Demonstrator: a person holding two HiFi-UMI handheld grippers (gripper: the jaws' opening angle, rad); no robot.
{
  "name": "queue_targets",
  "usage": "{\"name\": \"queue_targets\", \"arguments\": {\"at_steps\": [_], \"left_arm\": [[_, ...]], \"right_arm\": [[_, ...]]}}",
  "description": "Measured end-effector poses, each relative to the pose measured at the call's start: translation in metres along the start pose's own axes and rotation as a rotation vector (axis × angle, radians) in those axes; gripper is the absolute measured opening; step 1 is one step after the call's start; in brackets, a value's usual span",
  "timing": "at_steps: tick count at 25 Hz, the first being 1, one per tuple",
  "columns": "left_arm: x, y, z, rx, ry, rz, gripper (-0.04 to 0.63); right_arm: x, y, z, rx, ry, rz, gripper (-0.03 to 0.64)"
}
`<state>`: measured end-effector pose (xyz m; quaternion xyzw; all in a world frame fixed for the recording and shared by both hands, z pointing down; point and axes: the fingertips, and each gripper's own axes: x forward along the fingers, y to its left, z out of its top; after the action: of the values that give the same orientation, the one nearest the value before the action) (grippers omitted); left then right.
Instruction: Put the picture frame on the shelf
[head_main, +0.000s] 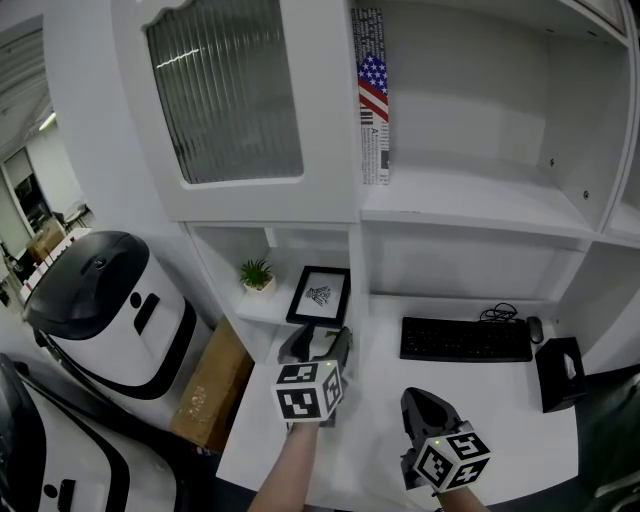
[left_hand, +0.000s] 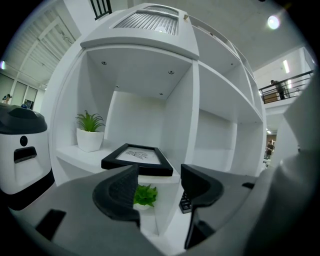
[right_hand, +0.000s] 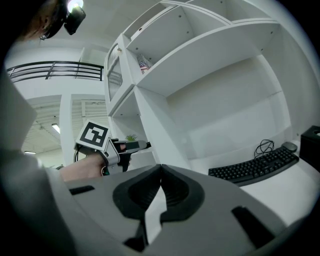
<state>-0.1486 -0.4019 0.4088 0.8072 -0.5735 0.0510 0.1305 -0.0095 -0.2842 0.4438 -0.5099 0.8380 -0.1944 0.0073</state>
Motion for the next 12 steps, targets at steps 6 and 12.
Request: {"name": "queue_targets", "arguments": {"at_steps": [6, 12], "left_arm": [[-0.015, -0.01, 0.006, 0.012, -0.036, -0.027, 0.265], [-0.037, -0.019, -0.002, -0.019, -0.041, -0.054, 0.262]], "right_arm": [[0.0, 0.001, 0.001, -0.002, 0.0, 0.005, 0.0], [-0.001, 0.005, 0.002, -0.008, -0.004, 0.026, 0.0]]}}
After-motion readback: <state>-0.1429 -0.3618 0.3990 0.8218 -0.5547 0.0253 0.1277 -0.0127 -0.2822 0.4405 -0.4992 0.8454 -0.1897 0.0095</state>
